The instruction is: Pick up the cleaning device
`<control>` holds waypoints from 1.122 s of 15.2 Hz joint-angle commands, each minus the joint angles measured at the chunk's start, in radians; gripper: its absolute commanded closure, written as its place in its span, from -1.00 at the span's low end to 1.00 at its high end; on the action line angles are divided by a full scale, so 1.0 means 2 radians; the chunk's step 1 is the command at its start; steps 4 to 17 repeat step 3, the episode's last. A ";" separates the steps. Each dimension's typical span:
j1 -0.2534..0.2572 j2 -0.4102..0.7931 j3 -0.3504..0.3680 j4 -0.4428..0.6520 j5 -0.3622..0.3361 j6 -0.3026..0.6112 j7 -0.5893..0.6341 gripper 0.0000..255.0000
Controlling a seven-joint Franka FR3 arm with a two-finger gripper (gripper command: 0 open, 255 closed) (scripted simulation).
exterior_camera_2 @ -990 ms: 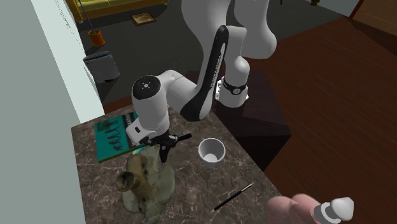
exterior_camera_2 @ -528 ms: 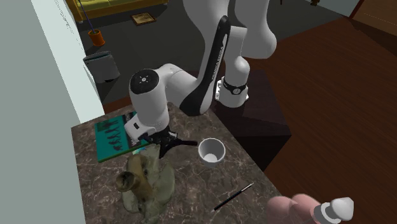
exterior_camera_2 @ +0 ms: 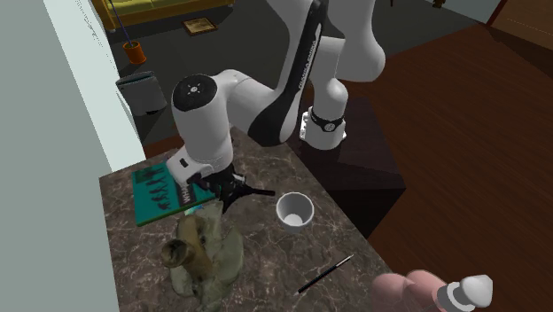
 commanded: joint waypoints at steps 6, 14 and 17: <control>0.000 -0.013 0.000 0.004 -0.006 -0.017 0.003 1.00; 0.000 -0.013 0.000 0.004 -0.006 -0.017 0.003 1.00; 0.000 -0.013 0.000 0.004 -0.006 -0.017 0.003 1.00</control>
